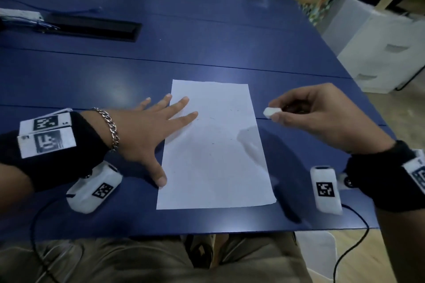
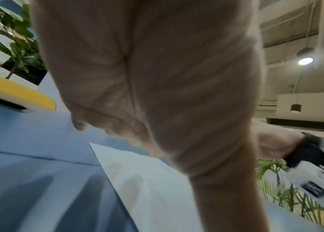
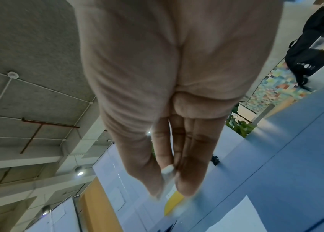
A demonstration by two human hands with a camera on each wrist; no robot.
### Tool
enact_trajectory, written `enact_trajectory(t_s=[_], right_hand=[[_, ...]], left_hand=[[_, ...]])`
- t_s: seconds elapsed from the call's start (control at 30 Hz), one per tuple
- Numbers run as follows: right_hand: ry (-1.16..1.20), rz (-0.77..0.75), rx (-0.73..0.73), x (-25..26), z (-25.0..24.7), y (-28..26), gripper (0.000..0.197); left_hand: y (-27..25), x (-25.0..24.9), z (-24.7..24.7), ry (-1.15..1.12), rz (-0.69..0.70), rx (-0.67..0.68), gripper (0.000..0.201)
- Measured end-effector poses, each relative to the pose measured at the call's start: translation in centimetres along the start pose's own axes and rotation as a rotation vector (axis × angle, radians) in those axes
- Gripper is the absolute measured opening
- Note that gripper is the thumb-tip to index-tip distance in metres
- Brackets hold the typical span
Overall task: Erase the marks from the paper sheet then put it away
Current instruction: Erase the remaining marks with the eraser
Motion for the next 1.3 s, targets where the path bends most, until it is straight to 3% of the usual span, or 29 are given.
enact_trajectory(t_s=[0.17,0.3,0.63,0.9,1.03,1.13,1.2,1.3], right_hand=[[0.015,0.032,0.011,-0.9,1.1,-1.8,0.016],[0.047,0.045,0.035,-0.6,2.9,-3.7,0.017],[-0.347,-0.082,0.184,1.4,10.2,-4.6,0.020],[-0.504,-0.073,0.231,1.0,8.9,-2.3,0.013],[-0.552,-0.098,0.214,1.5,8.6,-0.3,0.010],[-0.519,-0.116,0.194,1.7,8.7,-0.1,0.011],[-0.487,-0.147,0.202,2.2,9.1,-0.6,0.015],[-0.464,-0.220,0.224,2.8,10.0,-1.4,0.012]], left_hand=[[-0.1,1.2,0.4,-0.110,0.019,0.070,0.149],[-0.4,1.6,0.7,-0.167,0.024,-0.004,0.142],[-1.5,-1.6,1.3,0.130,-0.051,-0.093,0.121],[-3.2,-3.5,1.5,0.237,-0.040,-0.002,0.080],[-1.9,-5.2,0.0,0.241,0.004,-0.062,0.069],[0.0,-5.4,-0.4,0.098,0.035,-0.115,0.087],[1.1,-5.6,0.1,0.062,0.056,-0.086,0.108],[2.3,-6.2,1.0,0.011,0.064,-0.037,0.123]])
Point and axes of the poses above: each hand's wrist, its own y-axis towards the middle knuckle, its own z-axis out of the palm, x = y × z, the point moved 6 cm from there along y, towards the middle knuckle, and after that the axes turned 15 degrees about -y, right-handed, at the moved point
